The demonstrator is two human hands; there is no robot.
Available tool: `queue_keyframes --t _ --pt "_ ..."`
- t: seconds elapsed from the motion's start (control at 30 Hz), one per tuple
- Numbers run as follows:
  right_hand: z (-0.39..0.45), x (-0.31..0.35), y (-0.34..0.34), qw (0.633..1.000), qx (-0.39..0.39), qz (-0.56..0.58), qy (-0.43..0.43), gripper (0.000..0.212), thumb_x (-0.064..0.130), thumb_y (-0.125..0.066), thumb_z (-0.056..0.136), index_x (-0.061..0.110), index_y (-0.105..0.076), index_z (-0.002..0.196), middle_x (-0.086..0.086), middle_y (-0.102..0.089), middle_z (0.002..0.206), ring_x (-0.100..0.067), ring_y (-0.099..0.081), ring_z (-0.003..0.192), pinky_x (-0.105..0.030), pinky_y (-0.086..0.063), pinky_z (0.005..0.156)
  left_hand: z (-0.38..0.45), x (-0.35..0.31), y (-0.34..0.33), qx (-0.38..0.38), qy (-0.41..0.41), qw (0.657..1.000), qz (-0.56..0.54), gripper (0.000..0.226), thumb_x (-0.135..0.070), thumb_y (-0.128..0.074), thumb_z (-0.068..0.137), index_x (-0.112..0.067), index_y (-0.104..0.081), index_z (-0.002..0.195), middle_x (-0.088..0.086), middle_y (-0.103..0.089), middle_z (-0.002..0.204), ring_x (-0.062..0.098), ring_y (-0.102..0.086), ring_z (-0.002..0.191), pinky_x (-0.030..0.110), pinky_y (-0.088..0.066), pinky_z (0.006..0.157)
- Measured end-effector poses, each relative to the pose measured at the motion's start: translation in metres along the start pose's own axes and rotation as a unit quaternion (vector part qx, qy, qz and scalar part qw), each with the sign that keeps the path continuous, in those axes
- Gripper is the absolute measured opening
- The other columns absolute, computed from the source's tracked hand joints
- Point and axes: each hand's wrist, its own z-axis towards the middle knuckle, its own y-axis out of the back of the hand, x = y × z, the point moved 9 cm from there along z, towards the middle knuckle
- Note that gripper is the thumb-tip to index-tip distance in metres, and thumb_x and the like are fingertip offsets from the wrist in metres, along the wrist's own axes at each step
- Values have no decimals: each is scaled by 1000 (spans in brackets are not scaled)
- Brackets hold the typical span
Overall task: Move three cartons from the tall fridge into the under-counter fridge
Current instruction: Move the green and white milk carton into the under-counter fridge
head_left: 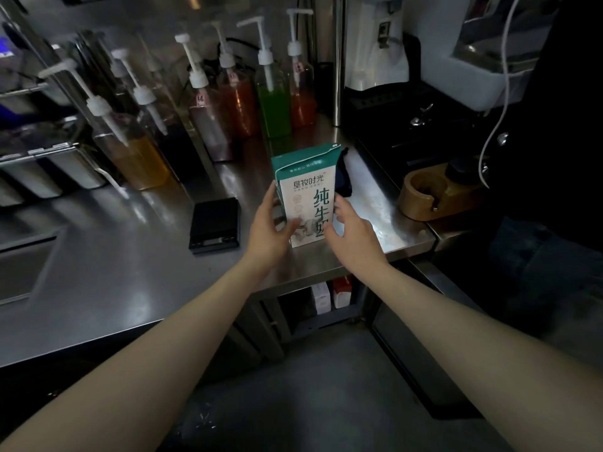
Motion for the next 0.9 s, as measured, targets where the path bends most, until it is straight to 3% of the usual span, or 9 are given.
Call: queue_keyframes --t 0.1,0.27,0.43,0.6,0.73,0.83,0.9 --pt "-12 1 4 1000 -7 15 -4 50 28 -53 100 42 -38 146 10 -64 134 -3 -59 115 1 -38 68 -11 -1 1 0 11 1000 -14 76 -13 -73 94 -26 -34 158 5 -52 143 29 -61 128 53 -57 99" --pt "-49 4 19 999 -21 16 19 44 25 -54 101 43 -45 139 16 -65 124 29 -50 94 5 -41 63 -49 1 -2 2 22 1000 -20 74 -22 -75 91 -31 -38 155 -1 -51 143 28 -63 123 50 -63 89" --pt "-92 2 30 999 -30 4 24 43 24 -57 101 37 -46 141 13 -65 126 5 -60 102 -13 -55 73 -92 -6 -10 9 21 999 -36 73 -19 -76 90 -28 -39 153 1 -52 143 31 -63 124 54 -61 90" --pt "-140 -7 40 999 -36 -3 12 35 30 -55 99 35 -49 133 17 -64 123 1 -64 107 -21 -59 72 -138 -4 -24 36 27 998 -34 66 -17 -76 89 -40 -42 142 -6 -55 139 23 -66 123 53 -62 91" --pt "-167 -28 37 1000 -13 -14 -21 33 30 -56 100 32 -49 133 13 -65 123 0 -64 104 -17 -58 70 -164 14 -33 51 50 997 6 70 -17 -79 88 -27 -44 148 1 -56 143 24 -60 129 54 -58 98" --pt "-178 -41 28 999 5 -31 -26 32 28 -56 101 29 -50 132 9 -65 124 -7 -65 106 -29 -62 75 -175 33 -40 52 68 996 -4 70 -11 -79 87 -22 -44 147 4 -57 141 26 -60 129 55 -56 100" --pt "-184 -51 20 999 17 -34 -28 28 28 -56 101 29 -52 128 10 -64 124 -6 -65 103 -30 -61 75 -180 49 -44 52 76 996 -4 71 -9 -79 87 -20 -44 147 5 -58 139 25 -60 128 54 -55 101"
